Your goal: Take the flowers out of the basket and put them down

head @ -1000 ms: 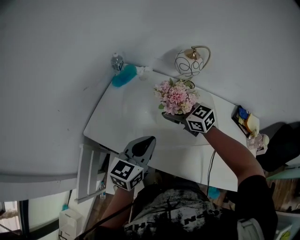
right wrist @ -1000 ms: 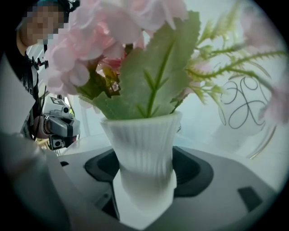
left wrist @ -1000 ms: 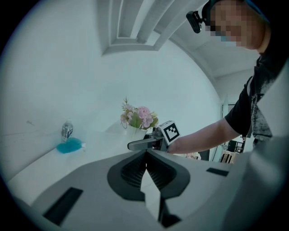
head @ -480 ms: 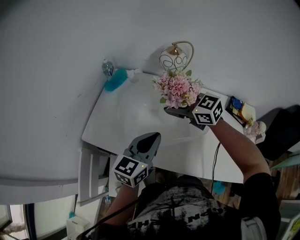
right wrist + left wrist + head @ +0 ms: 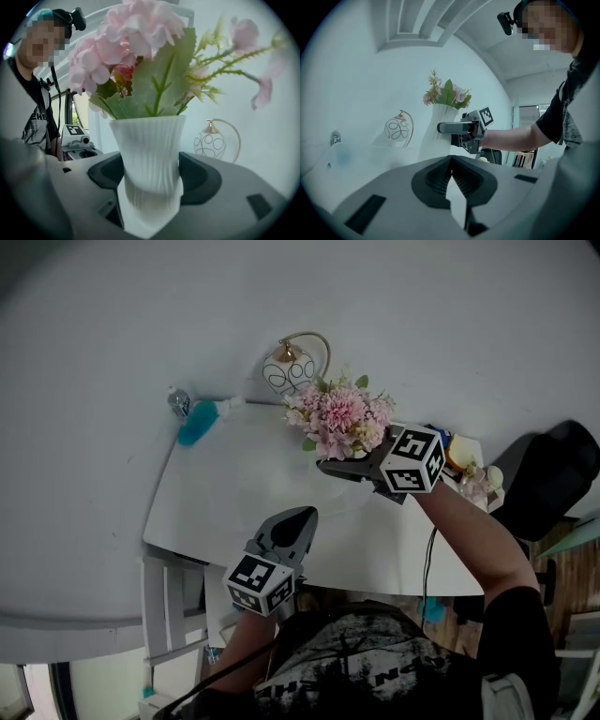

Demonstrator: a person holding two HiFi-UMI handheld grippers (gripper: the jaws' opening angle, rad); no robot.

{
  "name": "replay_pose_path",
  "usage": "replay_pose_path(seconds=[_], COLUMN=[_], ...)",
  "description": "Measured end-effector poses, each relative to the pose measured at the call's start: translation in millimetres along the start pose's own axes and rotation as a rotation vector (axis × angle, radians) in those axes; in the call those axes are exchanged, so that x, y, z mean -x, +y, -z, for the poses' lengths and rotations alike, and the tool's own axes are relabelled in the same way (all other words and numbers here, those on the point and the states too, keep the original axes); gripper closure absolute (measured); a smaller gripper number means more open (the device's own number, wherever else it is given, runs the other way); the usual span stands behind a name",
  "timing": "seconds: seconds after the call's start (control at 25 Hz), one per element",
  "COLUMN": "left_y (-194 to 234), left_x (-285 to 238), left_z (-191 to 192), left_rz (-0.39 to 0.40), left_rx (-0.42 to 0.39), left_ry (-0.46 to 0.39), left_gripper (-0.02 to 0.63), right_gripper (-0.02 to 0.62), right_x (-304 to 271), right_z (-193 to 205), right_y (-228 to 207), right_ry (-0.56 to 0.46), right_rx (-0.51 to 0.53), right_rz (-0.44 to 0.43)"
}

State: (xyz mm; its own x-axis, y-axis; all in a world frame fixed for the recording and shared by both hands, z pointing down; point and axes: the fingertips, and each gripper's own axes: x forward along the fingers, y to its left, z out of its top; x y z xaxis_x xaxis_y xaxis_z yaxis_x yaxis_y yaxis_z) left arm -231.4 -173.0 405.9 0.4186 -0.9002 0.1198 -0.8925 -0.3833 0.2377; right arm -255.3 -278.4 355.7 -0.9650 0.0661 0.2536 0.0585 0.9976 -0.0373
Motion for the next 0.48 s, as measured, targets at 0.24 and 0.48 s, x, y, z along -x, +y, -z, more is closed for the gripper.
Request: replay_pose_path(seconds=[0.24, 0.48], left_y=[-41.5, -82.2], left_x=[-31.7, -62.9], left_z=[0.4, -4.3], left_rz=[0.056, 0.113], left_rx=[-0.014, -0.039], left_ry=[0.002, 0.004], left_gripper=[0.592, 0.592], right_gripper=[0.238, 0.238], right_x=[65.0, 125.8], right_z=[-24.2, -54.9], right_y=[-7.0, -7.5], right_ry=[-0.081, -0.161], right_rx=[-0.021, -0.025], right_rz=[0.058, 0.106])
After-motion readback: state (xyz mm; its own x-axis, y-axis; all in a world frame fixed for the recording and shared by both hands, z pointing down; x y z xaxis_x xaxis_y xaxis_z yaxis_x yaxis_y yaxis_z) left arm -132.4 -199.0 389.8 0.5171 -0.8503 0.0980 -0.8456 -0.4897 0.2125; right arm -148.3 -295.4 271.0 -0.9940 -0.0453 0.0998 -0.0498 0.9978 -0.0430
